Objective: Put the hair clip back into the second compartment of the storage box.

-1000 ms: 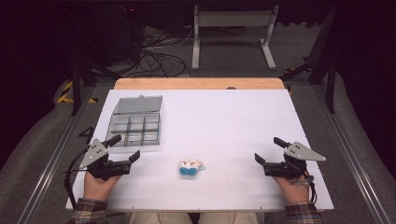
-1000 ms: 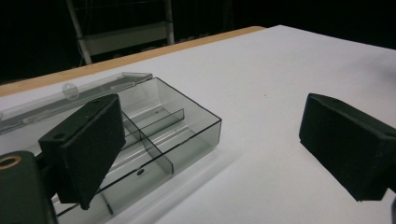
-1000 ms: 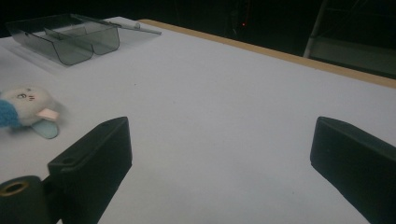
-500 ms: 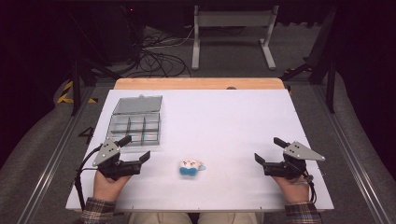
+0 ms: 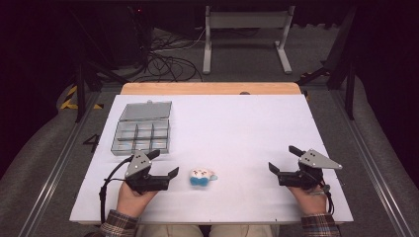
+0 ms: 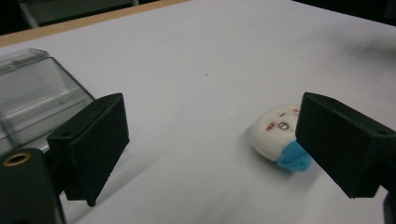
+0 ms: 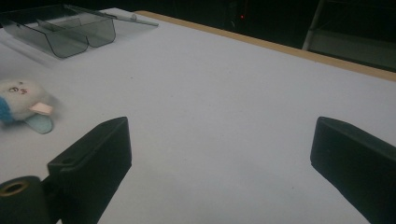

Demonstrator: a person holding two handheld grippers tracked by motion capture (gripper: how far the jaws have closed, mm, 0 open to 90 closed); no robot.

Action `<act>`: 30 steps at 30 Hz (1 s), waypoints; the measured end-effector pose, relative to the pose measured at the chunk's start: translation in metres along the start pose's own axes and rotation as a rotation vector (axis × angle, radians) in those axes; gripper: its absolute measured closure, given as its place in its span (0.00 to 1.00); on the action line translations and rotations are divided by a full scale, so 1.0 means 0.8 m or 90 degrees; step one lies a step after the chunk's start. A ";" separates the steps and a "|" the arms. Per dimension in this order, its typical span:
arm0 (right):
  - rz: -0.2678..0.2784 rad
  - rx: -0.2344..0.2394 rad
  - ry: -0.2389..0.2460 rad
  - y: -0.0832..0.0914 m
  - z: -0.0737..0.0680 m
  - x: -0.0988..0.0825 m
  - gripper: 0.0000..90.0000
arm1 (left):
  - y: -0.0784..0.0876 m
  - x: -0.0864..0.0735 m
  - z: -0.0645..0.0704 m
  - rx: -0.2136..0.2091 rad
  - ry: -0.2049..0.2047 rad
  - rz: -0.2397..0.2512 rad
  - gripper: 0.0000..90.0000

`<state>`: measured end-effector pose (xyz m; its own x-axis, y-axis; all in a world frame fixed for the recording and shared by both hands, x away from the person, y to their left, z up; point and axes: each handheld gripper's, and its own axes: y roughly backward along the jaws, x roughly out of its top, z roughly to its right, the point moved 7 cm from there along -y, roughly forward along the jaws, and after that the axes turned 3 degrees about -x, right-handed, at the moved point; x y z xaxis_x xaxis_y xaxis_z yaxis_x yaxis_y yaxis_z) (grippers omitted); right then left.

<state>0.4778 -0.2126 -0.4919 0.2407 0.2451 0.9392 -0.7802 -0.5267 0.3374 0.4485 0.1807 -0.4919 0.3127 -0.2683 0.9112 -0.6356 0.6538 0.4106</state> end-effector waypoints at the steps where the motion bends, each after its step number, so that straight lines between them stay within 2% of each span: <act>1: 0.000 0.000 0.000 0.000 0.000 0.000 0.06 | -0.003 0.000 0.004 -0.009 0.004 -0.001 0.12; 3: -0.001 0.000 -0.002 0.000 0.000 0.000 0.06 | -0.012 0.000 0.015 -0.032 0.017 -0.002 0.12; 19: -0.003 -0.004 0.001 0.000 0.001 0.000 0.06 | -0.048 -0.008 0.054 -0.072 0.006 -0.050 0.12; 20: -0.003 -0.004 0.002 0.000 0.001 0.000 0.06 | -0.052 -0.009 0.058 -0.073 -0.006 -0.059 0.12; 27: -0.008 -0.006 0.006 -0.001 0.000 -0.001 0.06 | -0.063 -0.015 0.067 -0.077 -0.018 -0.084 0.12; 30: -0.009 -0.007 0.005 -0.001 0.000 -0.001 0.06 | -0.067 -0.018 0.070 -0.073 -0.035 -0.102 0.12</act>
<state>0.4783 -0.2126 -0.4930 0.2473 0.2585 0.9338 -0.7828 -0.5147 0.3497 0.4383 0.1099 -0.5247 0.3621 -0.4123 0.8360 -0.4946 0.6752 0.5472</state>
